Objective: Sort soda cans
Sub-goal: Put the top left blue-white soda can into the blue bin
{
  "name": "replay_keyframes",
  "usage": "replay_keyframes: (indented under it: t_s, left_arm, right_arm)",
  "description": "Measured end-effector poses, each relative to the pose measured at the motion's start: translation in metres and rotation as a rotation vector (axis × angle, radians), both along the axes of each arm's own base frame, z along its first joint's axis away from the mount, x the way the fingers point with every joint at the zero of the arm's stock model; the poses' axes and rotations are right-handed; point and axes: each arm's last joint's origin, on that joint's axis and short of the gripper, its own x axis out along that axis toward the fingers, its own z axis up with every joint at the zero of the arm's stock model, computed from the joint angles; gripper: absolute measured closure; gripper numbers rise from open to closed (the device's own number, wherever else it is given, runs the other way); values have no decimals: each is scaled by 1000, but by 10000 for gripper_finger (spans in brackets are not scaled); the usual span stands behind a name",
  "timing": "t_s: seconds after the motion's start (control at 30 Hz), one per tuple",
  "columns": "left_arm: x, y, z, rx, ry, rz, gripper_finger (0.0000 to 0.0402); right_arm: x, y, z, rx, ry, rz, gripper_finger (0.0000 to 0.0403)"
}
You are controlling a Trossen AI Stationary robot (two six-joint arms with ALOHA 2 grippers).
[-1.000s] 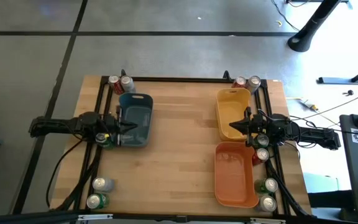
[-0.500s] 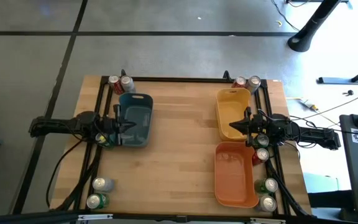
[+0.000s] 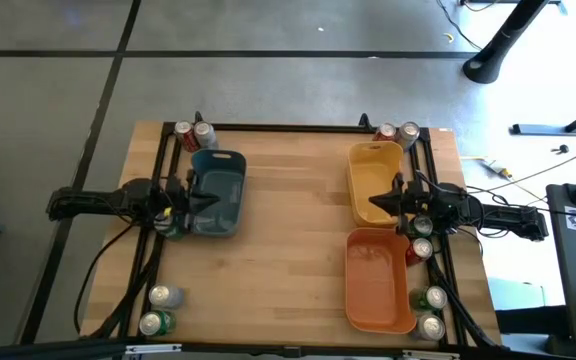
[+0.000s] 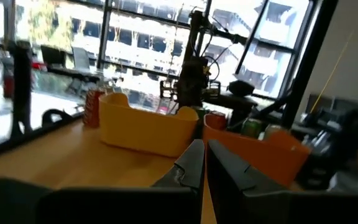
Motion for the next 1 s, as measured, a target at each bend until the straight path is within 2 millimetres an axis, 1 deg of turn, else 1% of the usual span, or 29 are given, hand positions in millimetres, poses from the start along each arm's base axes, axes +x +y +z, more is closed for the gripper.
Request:
replay_keyframes:
  t_s: [0.1, 0.2, 0.3, 0.6, 0.8, 1.0]
  left_arm:
    - [0, 0, 2, -49, -22, -5, 391]
    - [-1, 1, 6, -59, -74, 11, 391]
    - [-2, 2, 11, -33, -113, 75, 391]
    - [-6, 8, 20, 40, -104, 304, 391]
    - [-6, 13, 42, 116, -53, 478, 391]
    - [3, 21, 76, 160, 38, 611, 391]
  right_arm:
    - [0, -2, 2, 0, -20, -61, 396]
    - [-1, -4, 1, 3, -13, -131, 396]
    - [-1, -5, 2, 5, -16, -177, 396]
    - [-2, -8, 3, 11, -28, -284, 396]
    - [-3, -10, 4, 8, -29, -348, 396]
    - [-3, -10, 4, 8, -30, -363, 396]
